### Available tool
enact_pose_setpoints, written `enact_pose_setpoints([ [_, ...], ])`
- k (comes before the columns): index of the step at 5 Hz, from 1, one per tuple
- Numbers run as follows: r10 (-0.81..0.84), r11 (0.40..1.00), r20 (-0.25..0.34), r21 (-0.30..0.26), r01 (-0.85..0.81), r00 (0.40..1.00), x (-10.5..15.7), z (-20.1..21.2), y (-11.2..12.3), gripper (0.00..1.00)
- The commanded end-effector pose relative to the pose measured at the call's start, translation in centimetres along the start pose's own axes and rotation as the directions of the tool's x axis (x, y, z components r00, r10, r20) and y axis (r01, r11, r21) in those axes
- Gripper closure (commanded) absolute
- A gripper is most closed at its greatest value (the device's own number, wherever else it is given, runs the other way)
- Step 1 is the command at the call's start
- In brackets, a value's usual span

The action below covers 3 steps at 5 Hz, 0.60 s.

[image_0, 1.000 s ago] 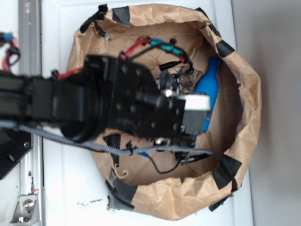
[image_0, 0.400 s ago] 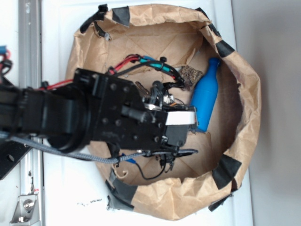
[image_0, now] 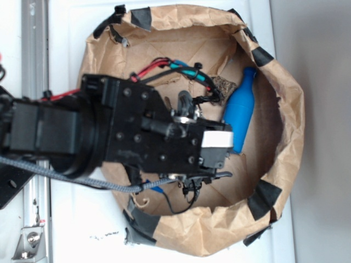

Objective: Grab the silver keys.

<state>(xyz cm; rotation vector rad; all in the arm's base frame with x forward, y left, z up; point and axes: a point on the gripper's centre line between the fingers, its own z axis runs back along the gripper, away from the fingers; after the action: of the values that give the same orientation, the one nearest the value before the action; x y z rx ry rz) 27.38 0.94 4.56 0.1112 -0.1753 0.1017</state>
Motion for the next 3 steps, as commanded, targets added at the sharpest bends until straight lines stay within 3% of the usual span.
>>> enact_pose_setpoints([
  [1, -0.015, 1.0, 0.072, -0.007, 0.016, 0.997, 2.2, 3.8, 0.4, 1.0],
  [2, 0.034, 0.996, 0.095, -0.089, -0.025, 0.995, 2.8, 6.5, 1.0, 1.0],
  [3, 0.125, 0.939, 0.143, -0.336, -0.07, 0.982, 3.3, 9.9, 2.1, 1.0],
])
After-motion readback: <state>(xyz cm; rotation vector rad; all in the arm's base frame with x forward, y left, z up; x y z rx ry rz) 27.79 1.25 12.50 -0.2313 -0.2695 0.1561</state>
